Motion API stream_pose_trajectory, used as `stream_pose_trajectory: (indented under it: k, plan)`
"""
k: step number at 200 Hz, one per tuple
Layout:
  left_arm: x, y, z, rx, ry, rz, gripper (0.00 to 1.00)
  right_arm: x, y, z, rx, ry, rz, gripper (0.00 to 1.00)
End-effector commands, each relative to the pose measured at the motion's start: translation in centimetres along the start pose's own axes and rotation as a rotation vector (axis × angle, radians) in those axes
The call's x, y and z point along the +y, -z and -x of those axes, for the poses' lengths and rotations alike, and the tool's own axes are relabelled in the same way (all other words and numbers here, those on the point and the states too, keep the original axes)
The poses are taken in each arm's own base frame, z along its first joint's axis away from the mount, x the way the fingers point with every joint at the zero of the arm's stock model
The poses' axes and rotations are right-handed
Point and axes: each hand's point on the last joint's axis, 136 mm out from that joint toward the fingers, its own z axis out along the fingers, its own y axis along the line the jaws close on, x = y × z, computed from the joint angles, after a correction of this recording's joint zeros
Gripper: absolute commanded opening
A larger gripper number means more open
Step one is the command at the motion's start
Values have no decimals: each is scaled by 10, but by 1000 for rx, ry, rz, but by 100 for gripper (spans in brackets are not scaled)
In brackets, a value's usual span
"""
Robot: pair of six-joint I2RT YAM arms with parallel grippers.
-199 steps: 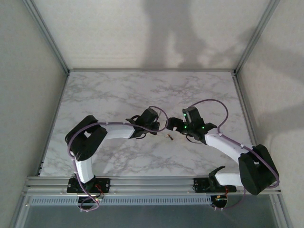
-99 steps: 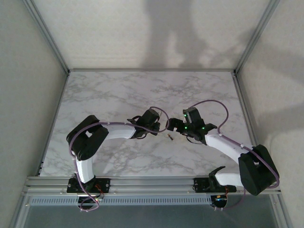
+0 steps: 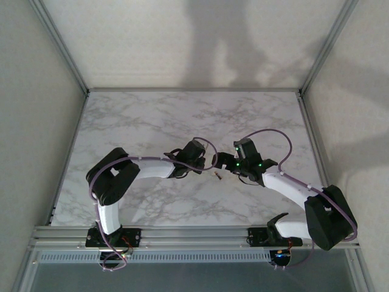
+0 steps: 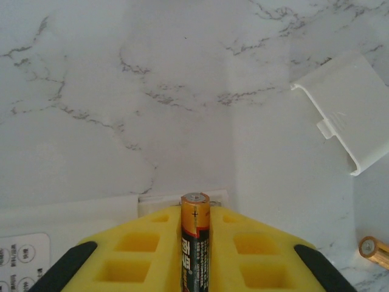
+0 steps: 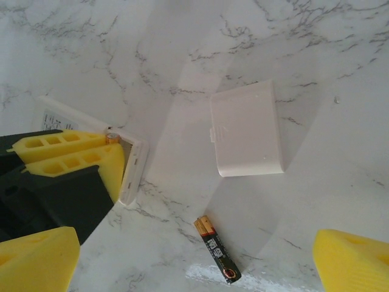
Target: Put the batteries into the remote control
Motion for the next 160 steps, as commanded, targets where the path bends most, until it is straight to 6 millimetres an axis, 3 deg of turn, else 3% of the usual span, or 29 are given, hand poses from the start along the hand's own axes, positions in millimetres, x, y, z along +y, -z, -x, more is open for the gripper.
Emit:
stream_pose_trajectory:
  k: [1, 106, 160]
  plan:
    - [3, -2, -7, 16, -28, 38, 17, -5, -1, -3, 3, -10, -4, 99]
    - [12, 3, -10, 18, -43, 87, 18, -6, -3, -5, 9, -15, -1, 99]
    - [15, 4, -18, 32, -46, 97, 24, -6, -4, -6, 12, -14, 0, 99]
